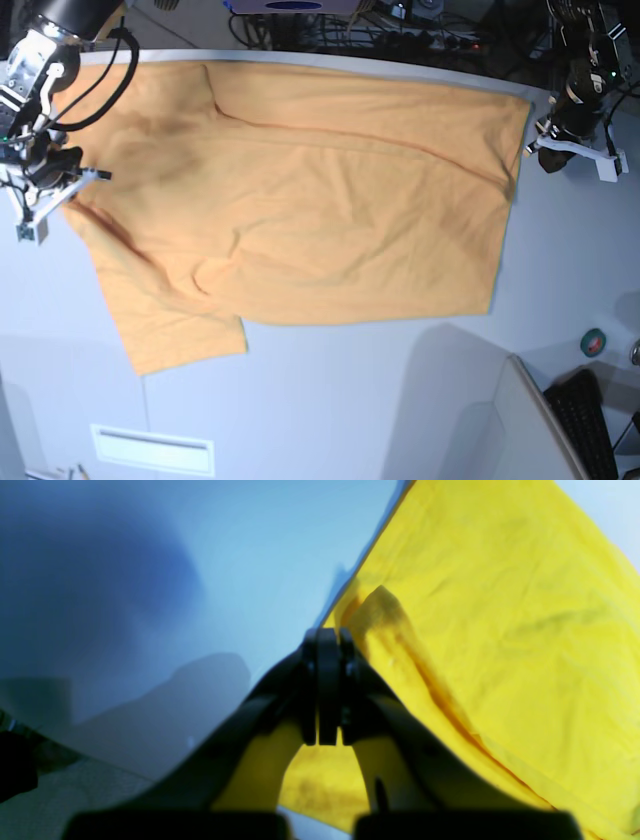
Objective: Layout the t-shirt on the table in an organized manner, then fold the t-shirt properly
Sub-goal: 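Move the right gripper down along the shirt side and grasp the hem corner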
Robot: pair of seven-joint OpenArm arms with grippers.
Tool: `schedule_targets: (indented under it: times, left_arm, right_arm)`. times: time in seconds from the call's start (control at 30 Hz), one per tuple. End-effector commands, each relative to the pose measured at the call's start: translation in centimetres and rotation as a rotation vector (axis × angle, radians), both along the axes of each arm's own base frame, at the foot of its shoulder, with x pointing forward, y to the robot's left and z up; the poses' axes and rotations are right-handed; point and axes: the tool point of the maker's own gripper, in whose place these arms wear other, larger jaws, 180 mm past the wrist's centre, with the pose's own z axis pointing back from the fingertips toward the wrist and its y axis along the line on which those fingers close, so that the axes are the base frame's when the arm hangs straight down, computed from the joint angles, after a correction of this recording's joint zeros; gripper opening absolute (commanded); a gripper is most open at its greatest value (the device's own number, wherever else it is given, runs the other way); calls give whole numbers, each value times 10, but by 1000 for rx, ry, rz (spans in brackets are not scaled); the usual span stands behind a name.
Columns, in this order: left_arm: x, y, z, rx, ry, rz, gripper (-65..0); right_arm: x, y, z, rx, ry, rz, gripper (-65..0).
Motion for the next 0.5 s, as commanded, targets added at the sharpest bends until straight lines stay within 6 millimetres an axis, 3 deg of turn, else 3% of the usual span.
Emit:
schedule_targets:
  times: [0.0, 0.1, 0.2, 0.33, 0.37, 0.47]
  left_arm:
    - [6, 5, 11, 20, -37, -5, -650]
    - [6, 5, 11, 20, -37, -5, -650]
    - [6, 6, 11, 21, -38, -4, -650]
    - [6, 7, 12, 25, -38, -4, -650]
    - [6, 7, 12, 25, -38, -4, -650]
    - [6, 7, 12, 25, -38, -4, -650]
  right_arm:
    - [7, -5, 9, -14, -29, -2, -650]
    - [0, -4, 6, -11, 5, 1, -650]
    - [10, -9, 19, -32, -41, -6, -650]
    - [60, -19, 64, -80, -183, 5, -650]
    - [78, -23, 75, -81, -217, 5, -555]
    - [125, -33, 75, -21, -224, 1, -258]
